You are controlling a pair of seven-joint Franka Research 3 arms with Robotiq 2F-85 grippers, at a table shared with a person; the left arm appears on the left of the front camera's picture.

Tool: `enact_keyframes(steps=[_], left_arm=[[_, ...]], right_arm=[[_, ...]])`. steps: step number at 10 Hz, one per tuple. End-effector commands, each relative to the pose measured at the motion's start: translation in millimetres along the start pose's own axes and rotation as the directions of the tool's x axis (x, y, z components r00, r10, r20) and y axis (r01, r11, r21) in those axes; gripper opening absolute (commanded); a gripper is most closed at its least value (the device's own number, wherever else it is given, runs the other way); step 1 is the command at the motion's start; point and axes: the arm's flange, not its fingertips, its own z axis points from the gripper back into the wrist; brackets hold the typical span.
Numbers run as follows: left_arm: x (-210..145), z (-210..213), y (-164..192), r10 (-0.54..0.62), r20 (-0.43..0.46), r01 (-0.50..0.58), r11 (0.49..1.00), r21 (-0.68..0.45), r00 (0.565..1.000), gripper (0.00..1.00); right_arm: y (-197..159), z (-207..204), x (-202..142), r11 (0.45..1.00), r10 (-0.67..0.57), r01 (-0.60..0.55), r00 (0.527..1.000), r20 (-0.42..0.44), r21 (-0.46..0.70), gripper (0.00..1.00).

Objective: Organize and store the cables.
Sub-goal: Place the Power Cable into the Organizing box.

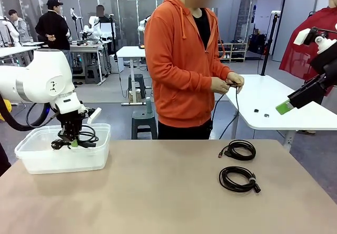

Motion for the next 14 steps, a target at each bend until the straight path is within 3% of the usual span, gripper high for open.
enact_keyframes(steps=[1, 2, 3, 4, 5, 6, 7, 8, 9, 14], left_arm=[[2, 0, 0, 0.031, 0.013, -0.031, 0.999, 0.034, 0.999, 0.32], [0, 4, 0, 0.039, 0.01, -0.04, 0.998, 0.046, 0.999, 0.35], [-2, 6, 0, 0.053, 0.01, -0.054, 0.997, 0.047, 0.999, 0.49], [0, 7, 0, 0.058, 0.006, -0.058, 0.997, 0.043, 0.998, 0.51], [1, 8, 0, 0.057, 0.003, -0.057, 0.997, 0.043, 0.998, 0.65], [2, 9, -1, 0.058, 0.003, -0.058, 0.997, 0.045, 0.998, 0.67], [3, 12, -1, 0.058, 0.004, -0.058, 0.997, 0.049, 0.998, 0.8], [2, 15, -3, 0.059, 0.004, -0.059, 0.997, 0.058, 0.998, 0.83], [4, 19, -7, 0.084, 0.031, -0.085, 0.995, 0.054, 0.996, 0.96], [1, 15, 1, 0.05, 0.006, -0.05, 0.998, 0.038, 0.999, 0.96]], right_arm=[[0, 0, 0, 1.0, 0.005, -0.005, 1.0, 0.0, 0.004, 1.0], [0, 0, 0, 1.0, 0.005, -0.005, 1.0, 0.0, 0.004, 1.0], [0, 0, 0, 1.0, 0.005, -0.005, 1.0, 0.0, 0.004, 1.0], [0, 0, 0, 1.0, 0.005, -0.005, 1.0, 0.0, 0.004, 1.0], [0, 0, 0, 1.0, 0.005, -0.005, 1.0, 0.0, 0.004, 1.0], [0, 0, 0, 1.0, 0.005, -0.005, 1.0, 0.0, 0.004, 1.0], [0, 0, 0, 1.0, 0.005, -0.005, 1.0, 0.0, 0.004, 1.0], [0, 0, 0, 1.0, 0.005, -0.005, 1.0, 0.0, 0.004, 1.0], [0, 0, 0, 1.0, 0.005, -0.005, 1.0, 0.0, 0.004, 1.0], [0, 0, 0, 1.0, 0.005, -0.005, 1.0, 0.0, 0.004, 1.0]])
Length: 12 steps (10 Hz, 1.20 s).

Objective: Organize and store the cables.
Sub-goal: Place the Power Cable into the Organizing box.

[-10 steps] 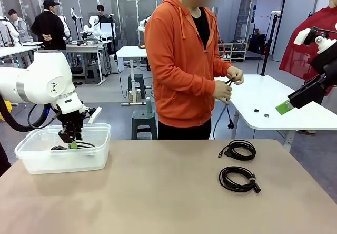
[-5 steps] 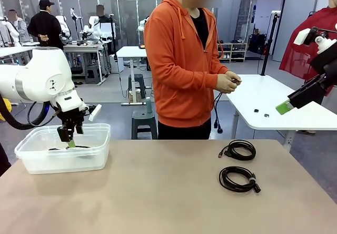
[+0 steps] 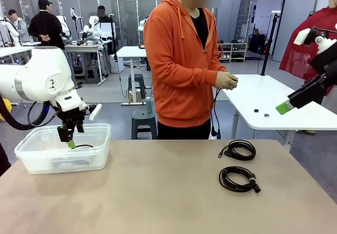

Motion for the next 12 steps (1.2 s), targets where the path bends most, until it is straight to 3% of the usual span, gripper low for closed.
enact_keyframes(steps=[1, 9, 11, 12], left_arm=[[-2, 0, 2, -0.004, -0.009, 0.004, 1.0, 0.004, 1.0, 0.96], [0, 0, 0, 0.0, 0.0, 0.0, 1.0, 0.0, 1.0, 0.96], [-17, 61, 9, 0.082, 0.084, -0.077, 0.996, -0.054, 0.993, 0.96], [-27, 94, 3, 0.138, 0.044, -0.133, 0.987, -0.089, 0.989, 0.96]], right_arm=[[0, 0, 0, 1.0, 0.005, -0.005, 1.0, 0.0, 0.004, 1.0], [0, 0, 0, 1.0, 0.005, -0.005, 1.0, 0.0, 0.004, 1.0], [0, 0, 0, 1.0, 0.005, -0.005, 1.0, 0.0, 0.004, 1.0], [0, 0, 0, 1.0, 0.005, -0.005, 1.0, 0.0, 0.004, 1.0]])
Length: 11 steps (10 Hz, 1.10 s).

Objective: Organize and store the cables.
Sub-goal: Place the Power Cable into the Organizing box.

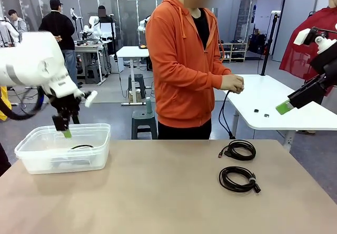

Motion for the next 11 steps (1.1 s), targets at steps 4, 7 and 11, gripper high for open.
enact_keyframes(steps=[4, 7, 11], left_arm=[[-22, 97, -79, 0.289, 0.057, -0.285, 0.956, -0.074, 0.956, 0.96], [2, 121, -155, 0.529, 0.166, -0.536, 0.844, -0.002, 0.833, 0.96], [44, 116, -207, 0.628, 0.186, -0.645, 0.763, 0.044, 0.755, 0.96]], right_arm=[[0, 0, 0, 1.0, 0.005, -0.005, 1.0, 0.0, 0.004, 1.0], [0, 0, 0, 1.0, 0.005, -0.005, 1.0, 0.0, 0.004, 1.0], [0, 0, 0, 1.0, 0.005, -0.005, 1.0, 0.0, 0.004, 1.0]])
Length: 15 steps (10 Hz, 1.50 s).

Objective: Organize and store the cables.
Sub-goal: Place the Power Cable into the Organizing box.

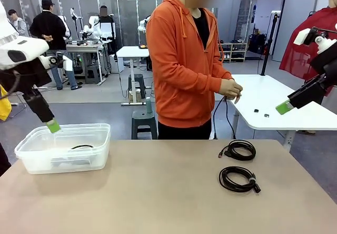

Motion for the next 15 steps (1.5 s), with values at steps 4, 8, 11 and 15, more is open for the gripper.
enact_keyframes(steps=[4, 8, 11, 15], left_arm=[[-14, -34, -9, 0.009, 0.089, -0.016, 0.997, 0.079, 0.996, 0.96], [-13, -29, -9, 0.035, 0.062, -0.037, 0.998, 0.041, 0.997, 0.96], [-13, -29, -9, 0.035, 0.062, -0.037, 0.998, 0.041, 0.997, 0.96], [-13, -29, -9, 0.035, 0.062, -0.037, 0.998, 0.041, 0.997, 0.96]], right_arm=[[0, 0, 0, 1.0, 0.004, -0.004, 1.0, 0.001, 0.004, 1.0], [0, 0, 0, 1.0, 0.004, -0.004, 1.0, 0.001, 0.004, 1.0], [0, 0, 0, 1.0, 0.004, -0.004, 1.0, 0.001, 0.004, 1.0], [0, 0, 0, 1.0, 0.004, -0.004, 1.0, 0.001, 0.004, 1.0]])
